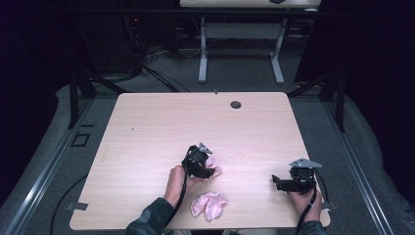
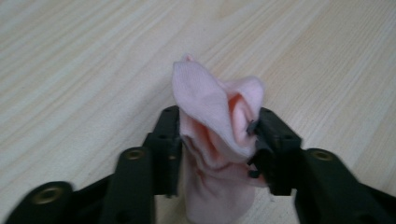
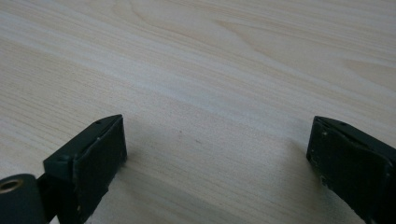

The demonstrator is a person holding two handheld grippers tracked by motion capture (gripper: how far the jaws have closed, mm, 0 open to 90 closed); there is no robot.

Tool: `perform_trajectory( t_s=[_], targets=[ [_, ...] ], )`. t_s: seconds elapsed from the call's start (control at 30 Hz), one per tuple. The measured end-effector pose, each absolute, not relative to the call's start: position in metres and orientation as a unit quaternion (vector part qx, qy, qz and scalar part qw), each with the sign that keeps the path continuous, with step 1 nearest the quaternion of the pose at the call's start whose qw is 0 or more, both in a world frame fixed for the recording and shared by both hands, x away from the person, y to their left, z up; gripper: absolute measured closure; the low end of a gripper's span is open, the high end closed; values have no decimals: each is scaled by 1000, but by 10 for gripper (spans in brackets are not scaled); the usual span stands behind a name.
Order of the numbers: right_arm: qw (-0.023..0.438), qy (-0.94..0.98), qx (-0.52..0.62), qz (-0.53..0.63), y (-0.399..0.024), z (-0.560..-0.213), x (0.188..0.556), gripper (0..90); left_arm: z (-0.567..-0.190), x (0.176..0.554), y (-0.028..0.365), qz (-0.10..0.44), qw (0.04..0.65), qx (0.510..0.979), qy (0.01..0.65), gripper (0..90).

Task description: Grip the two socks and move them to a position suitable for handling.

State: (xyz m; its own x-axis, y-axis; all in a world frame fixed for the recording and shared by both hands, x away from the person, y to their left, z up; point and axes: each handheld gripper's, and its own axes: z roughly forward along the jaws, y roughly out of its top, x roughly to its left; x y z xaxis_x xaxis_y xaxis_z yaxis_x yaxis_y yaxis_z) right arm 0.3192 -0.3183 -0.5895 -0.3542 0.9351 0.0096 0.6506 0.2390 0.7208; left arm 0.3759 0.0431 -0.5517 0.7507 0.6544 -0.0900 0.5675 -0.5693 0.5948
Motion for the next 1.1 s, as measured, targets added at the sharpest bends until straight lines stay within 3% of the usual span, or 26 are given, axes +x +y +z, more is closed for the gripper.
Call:
perform_trajectory(
  t_s=[0.03,0.1,0.2,0.43,0.8,1.1],
  targets=[
    [220,756,524,324,-318,-590,319,43,-549,376,46,74,313,881,346,456],
    [219,756,524,325,-318,-589,319,43,-542,373,53,82,325,876,346,299],
    [219,756,525,324,-318,-589,319,43,-536,370,59,89,331,872,349,180],
    [219,756,524,326,-318,-590,319,46,-522,356,91,111,346,856,368,60],
    [220,756,526,322,-318,-589,318,52,-531,326,149,122,352,828,419,3],
    [201,746,531,348,-317,-585,314,52,-532,305,169,138,368,811,434,2]
  ],
)
